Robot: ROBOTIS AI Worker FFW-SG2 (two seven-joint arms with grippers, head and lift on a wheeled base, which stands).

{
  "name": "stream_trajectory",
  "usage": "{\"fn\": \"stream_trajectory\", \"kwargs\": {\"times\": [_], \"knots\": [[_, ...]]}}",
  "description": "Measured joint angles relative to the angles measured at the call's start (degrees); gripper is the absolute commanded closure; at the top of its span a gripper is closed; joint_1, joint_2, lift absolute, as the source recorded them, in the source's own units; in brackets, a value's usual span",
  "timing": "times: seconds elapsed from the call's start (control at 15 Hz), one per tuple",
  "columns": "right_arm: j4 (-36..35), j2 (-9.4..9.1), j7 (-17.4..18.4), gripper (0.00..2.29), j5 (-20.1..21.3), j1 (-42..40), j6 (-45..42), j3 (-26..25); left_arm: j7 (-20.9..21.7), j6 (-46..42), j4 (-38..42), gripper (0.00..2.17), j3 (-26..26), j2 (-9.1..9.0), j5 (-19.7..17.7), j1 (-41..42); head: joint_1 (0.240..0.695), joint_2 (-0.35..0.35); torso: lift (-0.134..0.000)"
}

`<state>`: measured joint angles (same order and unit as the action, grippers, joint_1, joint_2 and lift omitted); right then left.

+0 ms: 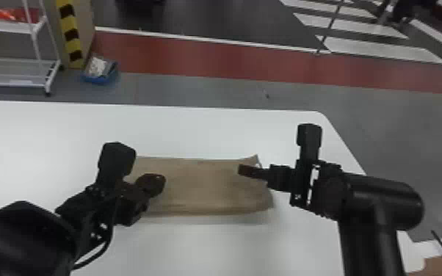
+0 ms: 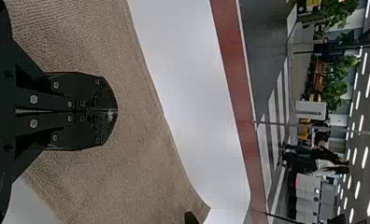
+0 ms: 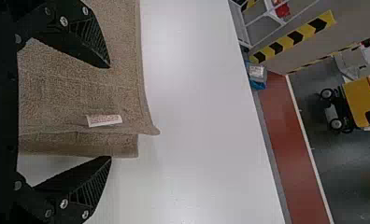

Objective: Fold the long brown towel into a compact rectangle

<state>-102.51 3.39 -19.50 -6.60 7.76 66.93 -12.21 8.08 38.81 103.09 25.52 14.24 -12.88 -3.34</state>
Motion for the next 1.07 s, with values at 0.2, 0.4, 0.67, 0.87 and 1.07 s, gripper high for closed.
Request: {"fn": "stream_trajectory", "kwargs": {"times": [0.2,0.4,0.67,0.87,1.07], "knots": [[2.4,0.10,-0.1,0.29,0.5,1.7,2.1,0.2,0.2,0.0,-0.3,1.48,0.0,0.00,0.4,-0.3,0.695,-0.234,-0.123],[5.3,0.39,-1.3,0.84,0.7,3.2,3.1,0.3,0.4,0.0,-0.8,1.48,-0.2,0.00,0.5,-0.5,0.695,-0.228,-0.123],[6.3,0.47,-4.5,1.48,0.4,4.1,4.2,0.2,0.6,0.0,-1.2,1.48,-0.2,-0.11,0.6,-1.0,0.695,-0.216,-0.123],[5.5,0.45,-6.7,1.48,-1.5,3.5,4.4,-0.7,0.6,0.0,-1.7,1.48,-0.2,-0.18,0.5,-1.4,0.695,-0.206,-0.123],[2.3,0.21,-7.3,1.48,-5.0,2.2,4.1,-2.2,1.1,0.0,-2.3,1.48,-0.2,-0.25,0.4,-1.4,0.695,-0.199,-0.123]]}}
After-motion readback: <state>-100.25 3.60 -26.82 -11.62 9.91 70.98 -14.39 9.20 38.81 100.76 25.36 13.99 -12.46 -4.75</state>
